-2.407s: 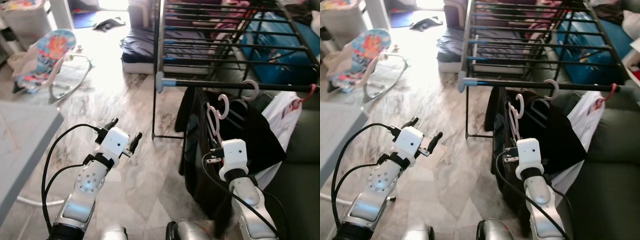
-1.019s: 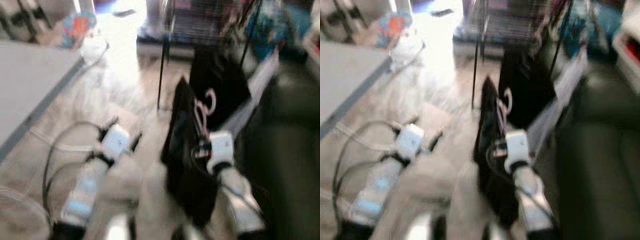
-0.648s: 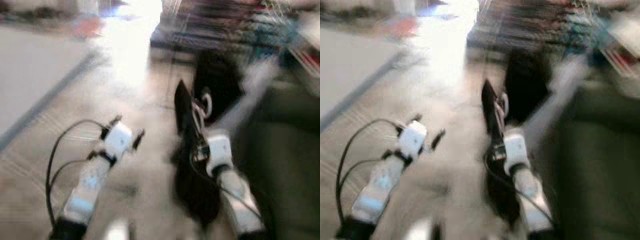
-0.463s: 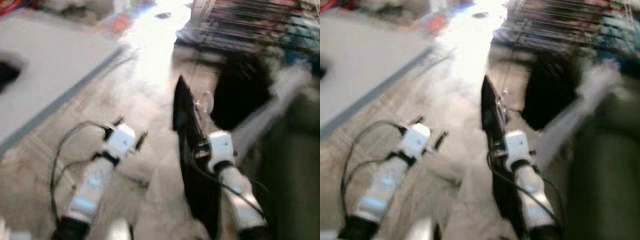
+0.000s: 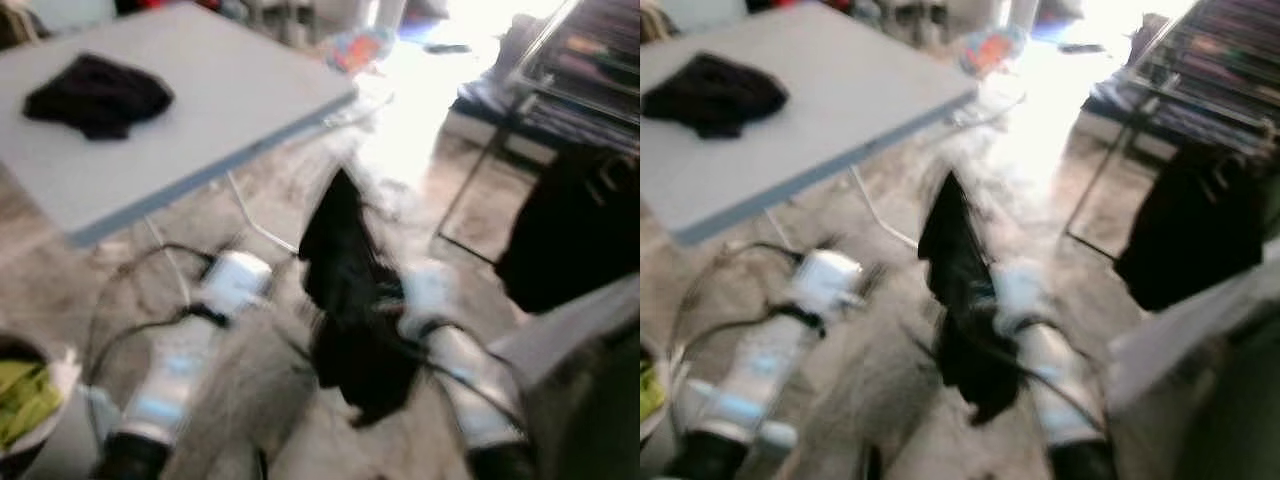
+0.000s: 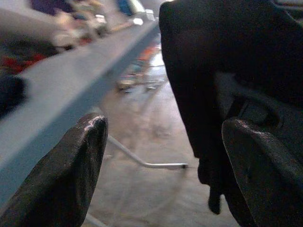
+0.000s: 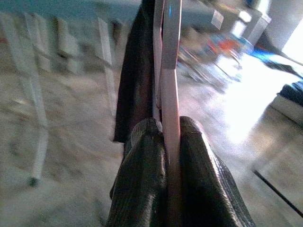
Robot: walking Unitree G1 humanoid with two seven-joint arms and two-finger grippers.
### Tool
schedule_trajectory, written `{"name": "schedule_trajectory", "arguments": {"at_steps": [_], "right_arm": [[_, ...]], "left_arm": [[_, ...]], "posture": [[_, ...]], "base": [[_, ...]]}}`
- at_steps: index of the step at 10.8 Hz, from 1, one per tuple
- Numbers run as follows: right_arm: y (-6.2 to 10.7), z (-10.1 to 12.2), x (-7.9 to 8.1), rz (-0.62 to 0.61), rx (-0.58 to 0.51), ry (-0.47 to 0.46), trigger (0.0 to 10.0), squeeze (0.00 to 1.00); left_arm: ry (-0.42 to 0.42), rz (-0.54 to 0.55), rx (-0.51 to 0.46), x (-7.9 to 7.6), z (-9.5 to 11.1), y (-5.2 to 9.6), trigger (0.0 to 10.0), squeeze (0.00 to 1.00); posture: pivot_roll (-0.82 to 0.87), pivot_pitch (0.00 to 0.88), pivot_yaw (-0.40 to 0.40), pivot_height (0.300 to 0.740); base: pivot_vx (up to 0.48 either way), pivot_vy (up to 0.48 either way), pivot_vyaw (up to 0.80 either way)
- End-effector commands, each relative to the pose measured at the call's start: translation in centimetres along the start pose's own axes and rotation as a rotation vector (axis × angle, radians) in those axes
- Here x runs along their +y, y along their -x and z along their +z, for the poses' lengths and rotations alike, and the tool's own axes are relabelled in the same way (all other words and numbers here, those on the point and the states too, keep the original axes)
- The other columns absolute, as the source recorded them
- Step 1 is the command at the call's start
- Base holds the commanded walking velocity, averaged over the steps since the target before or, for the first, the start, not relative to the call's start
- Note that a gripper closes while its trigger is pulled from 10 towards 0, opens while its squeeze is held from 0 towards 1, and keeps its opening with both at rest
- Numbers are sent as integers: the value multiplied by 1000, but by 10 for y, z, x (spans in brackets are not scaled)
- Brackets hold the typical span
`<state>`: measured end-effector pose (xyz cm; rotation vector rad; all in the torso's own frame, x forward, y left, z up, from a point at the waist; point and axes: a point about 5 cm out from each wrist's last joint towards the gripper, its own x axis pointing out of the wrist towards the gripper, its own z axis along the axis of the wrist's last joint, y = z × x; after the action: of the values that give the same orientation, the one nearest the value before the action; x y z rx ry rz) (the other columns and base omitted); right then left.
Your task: Hang hanger
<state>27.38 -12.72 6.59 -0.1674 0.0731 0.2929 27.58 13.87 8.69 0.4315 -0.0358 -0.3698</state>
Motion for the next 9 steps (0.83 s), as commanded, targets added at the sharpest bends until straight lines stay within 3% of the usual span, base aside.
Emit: {"name": "schedule_trajectory", "arguments": {"at_steps": [1, 5, 8, 9], "right_arm": [[-1, 12, -13, -37, -68, 17, 10000, 0], [-4, 15, -15, -34, -83, 3, 10000, 0], [-18, 31, -15, -23, -132, -2, 10000, 0], [-21, 36, -14, -11, -144, -54, 10000, 0]], "left_arm": [[6, -20, -12, -8, 3, -2, 10000, 0], [16, -17, -20, -5, 6, -7, 10000, 0], [16, -23, -35, -3, 13, -14, 10000, 0], [42, -61, -35, -8, 15, -18, 10000, 0]], "posture": [[18, 0, -51, 740], [13, 22, -54, 740], [12, 34, -50, 740], [11, 35, -51, 740]], "base": [[0, 0, 794], [0, 0, 789], [0, 0, 788], [0, 0, 0]]}}
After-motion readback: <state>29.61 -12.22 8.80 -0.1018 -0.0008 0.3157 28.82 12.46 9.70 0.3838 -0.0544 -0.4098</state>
